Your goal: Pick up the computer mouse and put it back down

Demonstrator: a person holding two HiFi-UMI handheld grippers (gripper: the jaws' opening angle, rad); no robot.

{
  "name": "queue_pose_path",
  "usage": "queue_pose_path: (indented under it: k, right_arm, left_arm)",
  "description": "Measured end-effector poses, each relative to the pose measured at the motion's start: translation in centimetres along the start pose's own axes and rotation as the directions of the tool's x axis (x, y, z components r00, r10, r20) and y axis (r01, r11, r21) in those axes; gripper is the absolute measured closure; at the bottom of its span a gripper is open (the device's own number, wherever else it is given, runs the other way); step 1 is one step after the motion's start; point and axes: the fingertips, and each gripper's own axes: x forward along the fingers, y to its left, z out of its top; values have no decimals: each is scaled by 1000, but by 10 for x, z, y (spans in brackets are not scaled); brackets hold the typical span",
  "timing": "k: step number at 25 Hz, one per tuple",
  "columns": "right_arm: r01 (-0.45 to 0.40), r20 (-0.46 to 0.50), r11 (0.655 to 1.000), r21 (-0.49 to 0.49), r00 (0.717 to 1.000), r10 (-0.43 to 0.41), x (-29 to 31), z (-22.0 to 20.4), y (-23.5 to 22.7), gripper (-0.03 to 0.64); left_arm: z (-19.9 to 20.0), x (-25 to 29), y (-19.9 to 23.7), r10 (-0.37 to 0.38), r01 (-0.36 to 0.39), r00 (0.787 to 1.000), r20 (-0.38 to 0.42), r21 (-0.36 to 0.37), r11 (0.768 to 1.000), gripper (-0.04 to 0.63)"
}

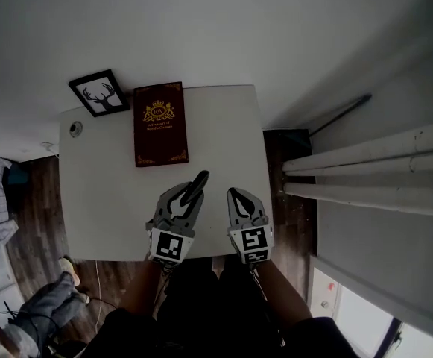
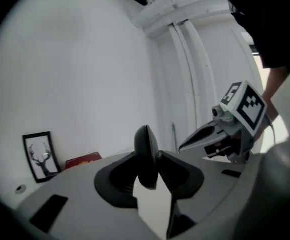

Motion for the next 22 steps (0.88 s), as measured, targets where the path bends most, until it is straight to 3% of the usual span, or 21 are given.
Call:
queue_pose_path:
  k: [4,9,17,22]
  right_arm:
    - [-29,58,1000,1,998,29,-2,23,9,598]
    - [-60,131,998,0,990,60,-20,52,14,598]
    - [-89,281,986,-144,951,127,-82,109,10,598]
    - [-108,342,977,-184,925,167,-129,124,4,598]
  left_arm:
    - [19,-17,12,184,-181,982,50,-70,981,472]
    - [40,-38,9,347,-333,934,87,-144,932,472]
    - [87,-72,-18,542,-491,829,139,-282,824,472]
    - [110,-85,-52,586,-534,795,157,-277,799,472]
